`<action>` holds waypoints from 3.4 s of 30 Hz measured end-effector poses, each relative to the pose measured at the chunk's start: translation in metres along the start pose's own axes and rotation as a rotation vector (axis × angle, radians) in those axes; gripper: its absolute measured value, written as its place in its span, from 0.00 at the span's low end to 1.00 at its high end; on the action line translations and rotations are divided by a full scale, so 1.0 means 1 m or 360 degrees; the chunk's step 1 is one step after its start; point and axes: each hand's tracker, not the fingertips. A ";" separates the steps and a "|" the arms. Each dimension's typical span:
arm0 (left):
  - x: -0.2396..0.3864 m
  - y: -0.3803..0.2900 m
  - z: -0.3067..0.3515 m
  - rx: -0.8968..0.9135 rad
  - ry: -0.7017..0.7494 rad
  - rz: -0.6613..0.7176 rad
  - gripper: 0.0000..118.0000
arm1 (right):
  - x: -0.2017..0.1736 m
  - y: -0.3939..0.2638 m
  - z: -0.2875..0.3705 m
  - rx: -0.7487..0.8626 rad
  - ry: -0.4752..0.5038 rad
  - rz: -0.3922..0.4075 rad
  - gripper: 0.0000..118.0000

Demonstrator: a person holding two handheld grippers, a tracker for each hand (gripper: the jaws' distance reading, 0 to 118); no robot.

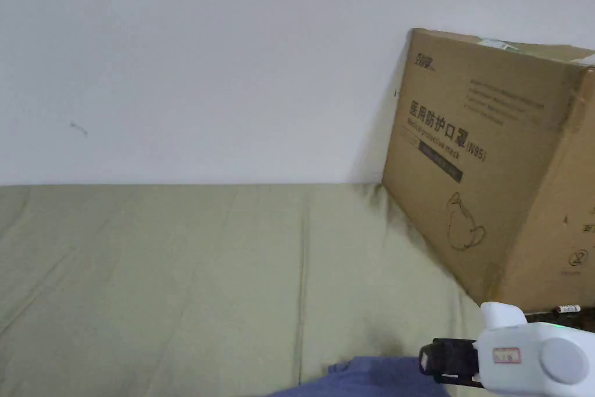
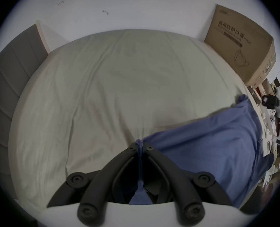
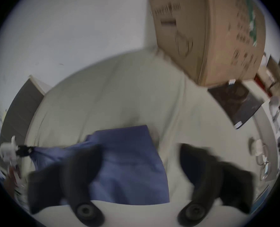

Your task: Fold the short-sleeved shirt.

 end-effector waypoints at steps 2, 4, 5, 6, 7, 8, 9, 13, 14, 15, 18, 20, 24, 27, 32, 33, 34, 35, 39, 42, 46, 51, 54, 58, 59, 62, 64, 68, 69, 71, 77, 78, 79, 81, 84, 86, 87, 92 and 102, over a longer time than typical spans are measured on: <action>-0.008 0.002 0.007 0.0018 -0.0034 0.0007 0.02 | 0.005 0.017 -0.031 -0.0092 0.0032 -0.0145 0.95; -0.007 0.001 0.012 0.0005 -0.0036 0.0001 0.02 | 0.006 0.030 -0.065 -0.0244 0.0008 -0.0151 0.95; -0.005 0.000 0.013 -0.0011 -0.0025 -0.0007 0.02 | 0.004 0.034 -0.081 -0.0315 -0.0013 -0.0113 0.95; -0.008 0.000 0.009 -0.0020 -0.0027 -0.0009 0.02 | 0.001 0.036 -0.093 -0.0322 -0.0022 -0.0069 0.94; -0.008 -0.001 0.007 -0.0037 -0.0028 -0.0012 0.02 | -0.004 0.035 -0.102 -0.0354 -0.0079 -0.0014 0.94; -0.007 -0.003 0.005 -0.0059 -0.0018 -0.0023 0.02 | -0.009 0.034 -0.110 -0.0398 -0.0157 0.0031 0.94; -0.005 -0.004 0.003 -0.0079 -0.0011 -0.0035 0.02 | -0.015 0.032 -0.113 -0.0408 -0.0210 0.0103 0.94; -0.002 -0.010 -0.003 -0.0115 0.0004 -0.0058 0.02 | -0.032 0.029 -0.095 -0.0351 -0.0239 0.0169 0.81; -0.004 -0.012 -0.003 -0.0111 0.0004 -0.0050 0.02 | -0.036 0.028 -0.087 -0.0330 -0.0252 0.0226 0.61; -0.004 -0.012 -0.001 -0.0107 0.0004 -0.0033 0.02 | -0.040 0.026 -0.075 -0.0312 -0.0210 0.0284 0.32; -0.003 -0.011 0.018 -0.0049 -0.0026 0.0064 0.02 | -0.043 0.019 -0.036 -0.0197 -0.0068 0.0290 0.00; -0.002 -0.005 0.038 0.0033 -0.0030 0.0095 0.02 | -0.046 0.019 0.003 -0.0054 -0.0029 0.0273 0.00; 0.000 0.014 0.097 0.0249 -0.0053 0.0122 0.02 | -0.050 0.034 0.102 0.0265 0.0075 0.0264 0.00; 0.008 0.028 0.149 0.0407 -0.0053 0.0060 0.02 | -0.058 0.049 0.171 0.0434 0.0132 0.0240 0.00; 0.009 0.055 0.234 0.0653 -0.0051 0.0054 0.02 | -0.076 0.077 0.265 0.0647 0.0172 0.0275 0.00; 0.009 0.062 0.249 0.0694 -0.0065 0.0068 0.02 | -0.078 0.083 0.279 0.0691 0.0169 0.0280 0.00; 0.008 0.069 0.263 0.0742 -0.0064 0.0076 0.02 | -0.081 0.090 0.292 0.0725 0.0167 0.0287 0.00; 0.008 0.078 0.275 0.0776 -0.0052 0.0064 0.02 | -0.090 0.097 0.307 0.0766 0.0160 0.0298 0.00; 0.013 0.118 0.308 0.0893 -0.0020 0.0004 0.02 | -0.111 0.132 0.340 0.0864 0.0159 0.0299 0.00; 0.014 0.160 0.315 0.0956 0.0033 -0.0038 0.02 | -0.129 0.167 0.349 0.0963 0.0071 0.0290 0.00; 0.012 0.222 0.312 0.1048 0.0046 0.0048 0.02 | -0.140 0.235 0.339 0.1130 0.0029 0.0222 0.00; 0.019 0.290 0.293 0.1144 0.0145 0.0070 0.02 | -0.163 0.298 0.331 0.1248 -0.0034 0.0253 0.00; 0.023 0.318 0.283 0.1234 0.0160 0.0105 0.02 | -0.174 0.324 0.328 0.1312 -0.0091 0.0272 0.00; 0.033 0.336 0.268 0.1322 0.0240 0.0092 0.02 | -0.184 0.338 0.328 0.1420 -0.0178 0.0328 0.00; 0.035 0.338 0.264 0.1333 0.0248 0.0070 0.02 | -0.185 0.337 0.328 0.1445 -0.0202 0.0335 0.00; 0.044 0.336 0.248 0.1350 0.0289 0.0024 0.02 | -0.185 0.333 0.320 0.1514 -0.0259 0.0341 0.00; 0.048 0.331 0.231 0.1323 0.0296 0.0024 0.02 | -0.179 0.325 0.308 0.1504 -0.0241 0.0342 0.00; 0.048 0.286 0.171 0.1124 0.0247 0.0065 0.02 | -0.153 0.275 0.237 0.1280 -0.0232 0.0337 0.00; 0.049 0.266 0.152 0.1050 0.0225 0.0080 0.02 | -0.142 0.251 0.213 0.1223 -0.0233 0.0307 0.00; 0.050 0.214 0.107 0.0893 0.0159 0.0128 0.02 | -0.114 0.189 0.155 0.1039 -0.0223 0.0240 0.00; 0.054 0.011 0.020 0.0409 0.0081 0.0154 0.02 | -0.040 -0.041 0.045 0.0301 -0.0136 0.0252 0.00; 0.046 -0.014 0.013 0.0365 0.0081 0.0137 0.02 | -0.032 -0.073 0.041 0.0231 -0.0141 0.0321 0.00; 0.043 -0.044 0.014 0.0329 0.0058 0.0141 0.02 | -0.025 -0.110 0.047 0.0160 -0.0156 0.0380 0.00; 0.038 -0.097 0.022 0.0223 0.0060 0.0156 0.02 | -0.004 -0.163 0.061 0.0053 -0.0111 0.0389 0.00; 0.030 -0.158 0.051 0.0138 0.0010 0.0184 0.02 | 0.018 -0.226 0.099 -0.0063 -0.0077 0.0437 0.00; 0.032 -0.190 0.069 0.0102 0.0019 0.0102 0.02 | 0.030 -0.257 0.122 -0.0115 -0.0107 0.0520 0.00; 0.032 -0.204 0.077 0.0076 -0.0005 0.0067 0.02 | 0.039 -0.269 0.131 -0.0160 -0.0065 0.0525 0.00; 0.030 -0.252 0.108 0.0017 0.0008 -0.0040 0.02 | 0.051 -0.300 0.170 -0.0306 0.0016 0.0623 0.00; 0.027 -0.277 0.141 -0.0212 -0.0106 -0.0391 0.02 | 0.073 -0.279 0.184 -0.0614 0.0085 0.0494 0.00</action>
